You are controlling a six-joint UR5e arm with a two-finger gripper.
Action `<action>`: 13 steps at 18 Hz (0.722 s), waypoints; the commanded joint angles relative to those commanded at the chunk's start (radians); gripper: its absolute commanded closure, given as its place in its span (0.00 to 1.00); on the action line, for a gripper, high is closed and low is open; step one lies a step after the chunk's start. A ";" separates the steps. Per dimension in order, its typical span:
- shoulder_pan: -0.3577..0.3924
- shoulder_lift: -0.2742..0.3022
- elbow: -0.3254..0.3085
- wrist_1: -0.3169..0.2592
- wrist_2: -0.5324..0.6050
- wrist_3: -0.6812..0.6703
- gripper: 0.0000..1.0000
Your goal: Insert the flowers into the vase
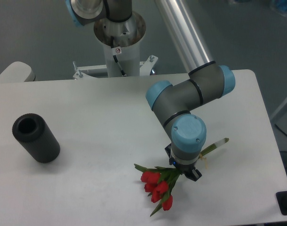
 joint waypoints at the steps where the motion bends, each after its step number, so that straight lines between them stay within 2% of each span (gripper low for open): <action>1: 0.002 0.000 0.000 0.000 -0.002 0.000 1.00; 9: 0.000 0.002 -0.002 0.000 -0.003 -0.005 1.00; 13: 0.005 0.006 -0.005 -0.006 -0.043 -0.034 1.00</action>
